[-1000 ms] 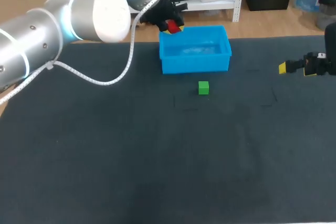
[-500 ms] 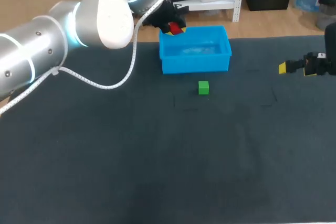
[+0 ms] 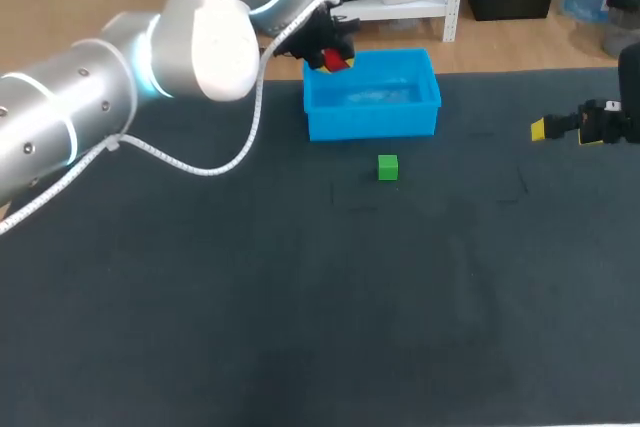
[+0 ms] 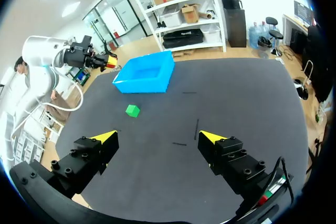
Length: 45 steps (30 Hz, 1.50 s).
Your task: Use the left arm to pick the red cube and place it into the blue plastic box first, then use the right arm to grasp the green cube and put it into the same blue plastic box after the first action is fully finished.
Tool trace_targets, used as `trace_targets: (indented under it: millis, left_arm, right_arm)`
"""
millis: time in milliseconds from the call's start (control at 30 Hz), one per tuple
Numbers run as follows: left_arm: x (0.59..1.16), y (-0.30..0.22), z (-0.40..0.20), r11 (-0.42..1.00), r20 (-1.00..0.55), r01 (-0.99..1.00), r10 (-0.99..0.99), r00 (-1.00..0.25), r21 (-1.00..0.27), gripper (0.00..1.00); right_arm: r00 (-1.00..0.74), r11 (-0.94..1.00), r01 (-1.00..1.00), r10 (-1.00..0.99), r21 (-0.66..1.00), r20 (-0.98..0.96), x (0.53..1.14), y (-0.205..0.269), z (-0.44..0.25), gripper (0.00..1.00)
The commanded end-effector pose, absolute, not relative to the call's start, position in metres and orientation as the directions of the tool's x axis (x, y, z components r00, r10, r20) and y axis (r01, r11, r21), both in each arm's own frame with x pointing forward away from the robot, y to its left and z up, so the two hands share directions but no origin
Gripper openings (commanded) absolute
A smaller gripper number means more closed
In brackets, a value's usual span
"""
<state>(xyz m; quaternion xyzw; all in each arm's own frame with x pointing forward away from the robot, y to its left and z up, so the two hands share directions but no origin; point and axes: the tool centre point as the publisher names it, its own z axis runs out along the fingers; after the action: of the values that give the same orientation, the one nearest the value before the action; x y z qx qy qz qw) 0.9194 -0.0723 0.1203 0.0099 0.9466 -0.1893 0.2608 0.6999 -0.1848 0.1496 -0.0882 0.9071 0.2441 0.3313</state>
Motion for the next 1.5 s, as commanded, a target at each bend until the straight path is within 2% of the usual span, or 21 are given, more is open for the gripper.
trace_targets:
  millis: [33, 267, 300, 367, 433, 1500]
  left_arm:
    - [0.927, -0.074, 0.115, 0.928, -0.495, 0.114, -0.084, -0.865, -0.356, 0.00]
    - [0.930, -0.074, 0.109, 0.928, -0.493, 0.108, -0.088, -0.866, -0.356, 0.00]
    - [0.930, -0.074, 0.109, 0.928, -0.492, 0.108, -0.088, -0.866, -0.355, 0.28]
    - [0.931, -0.074, 0.108, 0.925, -0.497, 0.122, -0.080, -0.864, -0.361, 0.74]
    - [0.929, -0.076, 0.109, 0.927, -0.511, 0.144, -0.059, -0.857, -0.347, 0.98]
    - [0.909, -0.066, 0.127, 0.922, -0.530, 0.170, -0.043, -0.847, -0.348, 1.00]
  right_arm:
    - [-0.765, 0.866, -0.321, 0.001, 0.383, -0.644, 0.700, -0.185, 0.150, 1.00]
    - [-0.765, 0.866, -0.321, 0.001, 0.383, -0.644, 0.700, -0.185, 0.150, 1.00]
    - [-0.765, 0.866, -0.321, 0.001, 0.383, -0.644, 0.700, -0.185, 0.150, 1.00]
    - [-0.765, 0.866, -0.321, 0.001, 0.383, -0.644, 0.700, -0.185, 0.150, 1.00]
    - [-0.765, 0.866, -0.321, 0.001, 0.383, -0.644, 0.700, -0.185, 0.150, 1.00]
    - [-0.765, 0.866, -0.321, 0.001, 0.383, -0.644, 0.700, -0.185, 0.150, 1.00]
